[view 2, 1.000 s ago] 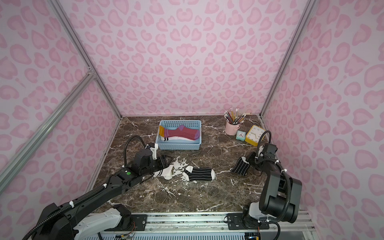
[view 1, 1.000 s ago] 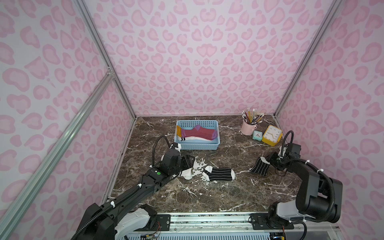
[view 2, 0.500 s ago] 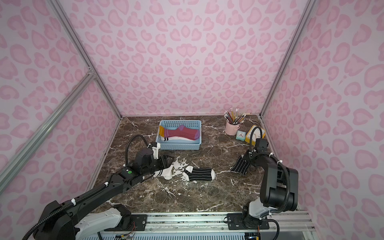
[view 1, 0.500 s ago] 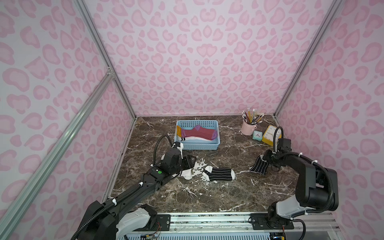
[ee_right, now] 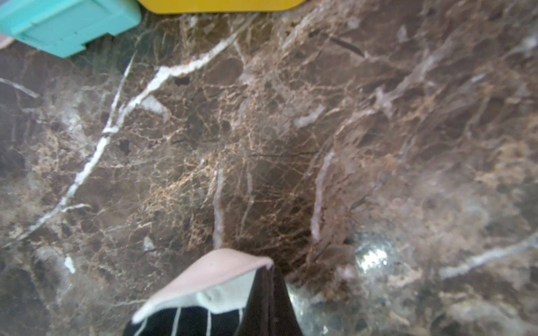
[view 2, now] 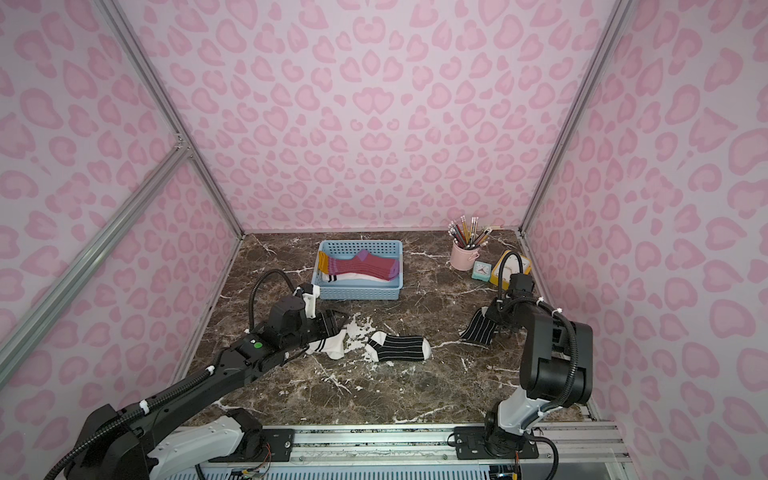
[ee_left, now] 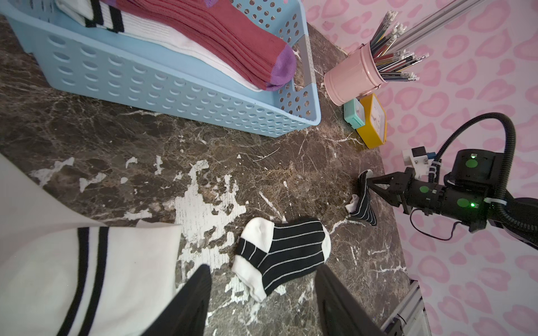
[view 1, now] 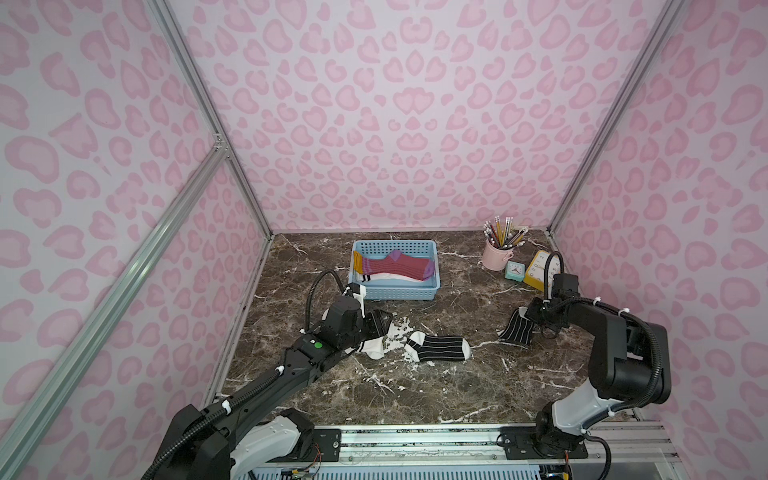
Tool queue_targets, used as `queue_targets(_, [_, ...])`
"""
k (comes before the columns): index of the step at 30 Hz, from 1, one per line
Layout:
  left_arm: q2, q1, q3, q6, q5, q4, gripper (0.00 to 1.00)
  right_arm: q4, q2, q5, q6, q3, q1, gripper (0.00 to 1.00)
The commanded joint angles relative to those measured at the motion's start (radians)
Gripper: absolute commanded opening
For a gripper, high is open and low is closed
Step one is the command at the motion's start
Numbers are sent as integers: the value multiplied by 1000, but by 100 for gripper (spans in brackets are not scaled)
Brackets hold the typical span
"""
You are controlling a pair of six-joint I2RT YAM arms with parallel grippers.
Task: Place the socks together as a pair
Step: Pick up the sock from the center of the board.
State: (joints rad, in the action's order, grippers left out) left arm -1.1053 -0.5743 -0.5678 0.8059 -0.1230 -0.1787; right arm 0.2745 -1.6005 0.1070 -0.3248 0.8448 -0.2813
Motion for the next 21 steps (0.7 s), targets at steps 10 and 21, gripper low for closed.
queue_targets(10, [75, -2, -27, 40, -9, 5, 60, 105, 414, 139, -157, 15, 209, 0])
queue_targets(21, [138, -56, -151, -73, -32, -44, 60, 176, 512, -71, -296, 252, 709, 0])
